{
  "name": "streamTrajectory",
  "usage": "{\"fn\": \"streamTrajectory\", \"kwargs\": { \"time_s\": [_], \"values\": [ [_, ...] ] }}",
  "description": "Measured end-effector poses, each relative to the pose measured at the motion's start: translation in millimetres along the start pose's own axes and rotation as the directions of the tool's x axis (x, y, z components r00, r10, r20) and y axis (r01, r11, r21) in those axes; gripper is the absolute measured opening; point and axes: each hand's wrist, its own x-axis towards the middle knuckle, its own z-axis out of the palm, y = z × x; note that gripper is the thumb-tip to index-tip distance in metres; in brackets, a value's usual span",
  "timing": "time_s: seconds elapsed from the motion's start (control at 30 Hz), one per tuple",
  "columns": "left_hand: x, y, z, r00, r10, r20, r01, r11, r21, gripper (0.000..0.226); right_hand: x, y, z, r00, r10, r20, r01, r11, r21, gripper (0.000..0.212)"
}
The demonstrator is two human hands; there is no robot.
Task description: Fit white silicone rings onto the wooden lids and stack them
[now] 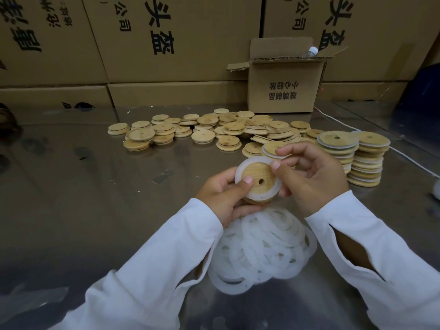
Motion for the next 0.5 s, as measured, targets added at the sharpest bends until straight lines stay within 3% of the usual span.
{"fn": "streamTrajectory", "kwargs": {
  "time_s": [0.3,0.5],
  "values": [
    [2.3,-2.3,-1.7,0.997,0.079,-0.015,-0.079,0.996,0.037,0.017,3.2,7.4,-2.9,0.999,0.021,-0.032,-0.027,0.984,-0.175,0.016],
    [3.4,-4.2,-2.4,0.982,0.188,-0.011,-0.184,0.969,0.162,0.021,2.4,3.1,-3.2,0.999,0.041,-0.025,-0.044,0.990,-0.130,0.016]
  ]
}}
